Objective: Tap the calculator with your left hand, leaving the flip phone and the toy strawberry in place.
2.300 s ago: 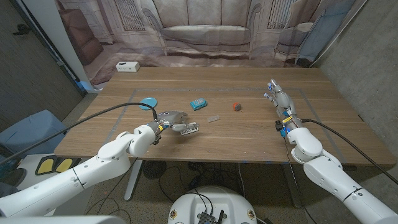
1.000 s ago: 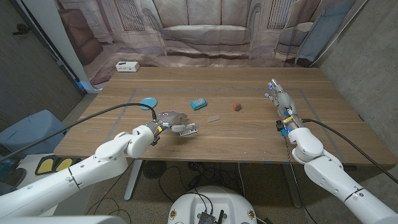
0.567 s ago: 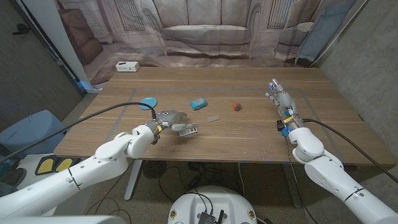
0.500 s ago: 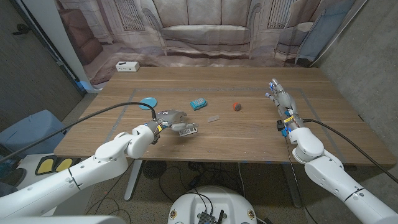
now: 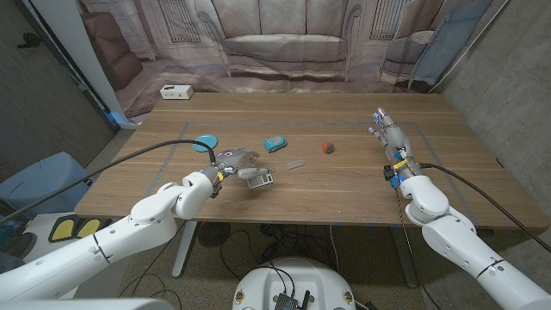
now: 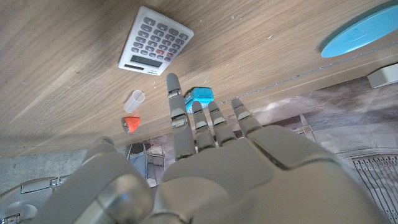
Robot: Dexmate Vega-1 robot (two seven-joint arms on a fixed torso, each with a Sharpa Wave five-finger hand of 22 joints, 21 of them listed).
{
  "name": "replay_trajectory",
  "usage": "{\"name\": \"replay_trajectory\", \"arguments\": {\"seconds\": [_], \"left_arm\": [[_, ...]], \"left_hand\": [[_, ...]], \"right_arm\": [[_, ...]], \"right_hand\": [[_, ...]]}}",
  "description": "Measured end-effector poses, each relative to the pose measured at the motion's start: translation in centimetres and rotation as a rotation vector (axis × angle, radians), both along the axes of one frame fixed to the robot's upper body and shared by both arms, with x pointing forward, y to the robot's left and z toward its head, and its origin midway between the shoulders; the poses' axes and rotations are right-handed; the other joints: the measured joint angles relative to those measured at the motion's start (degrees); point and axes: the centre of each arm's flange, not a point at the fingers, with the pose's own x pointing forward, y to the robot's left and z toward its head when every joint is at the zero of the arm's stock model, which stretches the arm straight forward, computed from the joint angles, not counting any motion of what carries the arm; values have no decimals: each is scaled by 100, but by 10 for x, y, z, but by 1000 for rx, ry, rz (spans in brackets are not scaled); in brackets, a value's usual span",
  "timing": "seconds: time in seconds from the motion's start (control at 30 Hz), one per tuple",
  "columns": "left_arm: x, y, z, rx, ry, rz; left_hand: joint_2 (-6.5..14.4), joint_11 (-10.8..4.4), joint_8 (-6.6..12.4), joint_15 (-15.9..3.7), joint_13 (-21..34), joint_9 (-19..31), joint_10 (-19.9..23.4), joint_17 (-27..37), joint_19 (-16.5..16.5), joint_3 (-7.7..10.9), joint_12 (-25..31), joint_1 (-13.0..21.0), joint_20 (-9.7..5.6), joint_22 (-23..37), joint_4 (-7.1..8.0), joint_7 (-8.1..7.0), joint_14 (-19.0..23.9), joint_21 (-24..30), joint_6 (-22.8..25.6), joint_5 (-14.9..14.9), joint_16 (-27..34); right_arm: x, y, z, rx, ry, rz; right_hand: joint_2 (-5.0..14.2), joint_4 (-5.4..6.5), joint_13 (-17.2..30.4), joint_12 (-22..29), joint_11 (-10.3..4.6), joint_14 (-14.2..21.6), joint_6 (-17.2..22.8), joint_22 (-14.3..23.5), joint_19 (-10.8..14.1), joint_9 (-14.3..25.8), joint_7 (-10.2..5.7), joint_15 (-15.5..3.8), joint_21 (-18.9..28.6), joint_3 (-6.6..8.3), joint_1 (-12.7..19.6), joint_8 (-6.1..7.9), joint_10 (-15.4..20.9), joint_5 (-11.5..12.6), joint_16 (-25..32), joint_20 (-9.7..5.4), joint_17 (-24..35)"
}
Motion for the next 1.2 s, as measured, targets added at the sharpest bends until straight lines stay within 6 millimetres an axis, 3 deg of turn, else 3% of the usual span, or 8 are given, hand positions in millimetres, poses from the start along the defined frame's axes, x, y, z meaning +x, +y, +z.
{"name": "replay_trajectory", "arguments": {"seconds": [0.7, 0.87, 1.07, 1.2], "left_arm": [[-13, 1, 15, 14, -81, 19], [-14, 1, 16, 13, -94, 23], [-16, 3, 18, -4, -113, 22], [-18, 3, 19, -26, -129, 16]], "left_hand": [[30, 0, -79, -17, -1, 0, 165, -30, 28, 24, 27, 30, 3, 0, -23, -110, 81, 0, -240, -34, 0], [61, -23, -183, 13, -1, 14, 203, -30, 28, 23, 44, 60, 3, 0, -71, -364, 111, 0, -988, -45, 0], [60, 4, -205, 44, 27, 5, 224, -13, 81, -1, -36, 60, 55, 0, -95, -650, 142, 0, -2631, -77, 0], [60, 39, -205, 43, 27, -3, 138, -13, 119, 5, -80, 60, 37, 0, -136, -656, 141, 0, -3205, -77, -3]], "right_arm": [[-1, -1, 3, 0, -14, 1], [-1, -1, 2, 0, -13, 0], [-2, -1, 2, -1, -14, 1], [-2, 0, 3, -2, -15, 1]], "right_hand": [[0, 1, 0, 0, 0, 0, 0, 0, 0, 0, 0, 0, 0, 0, 0, 0, 0, 0, 0, 0, 0], [0, 1, 0, 0, 0, 0, 0, 0, 0, 0, 0, 0, 0, 0, 0, 0, 0, 0, 0, 0, 0], [0, 1, 0, 0, 0, 0, 0, 0, 0, 0, 0, 0, 0, 0, 0, 0, 0, 0, 0, 0, 0], [0, 1, 0, 0, 0, 0, 0, 0, 0, 0, 0, 0, 0, 0, 0, 0, 0, 0, 0, 0, 0]]}}
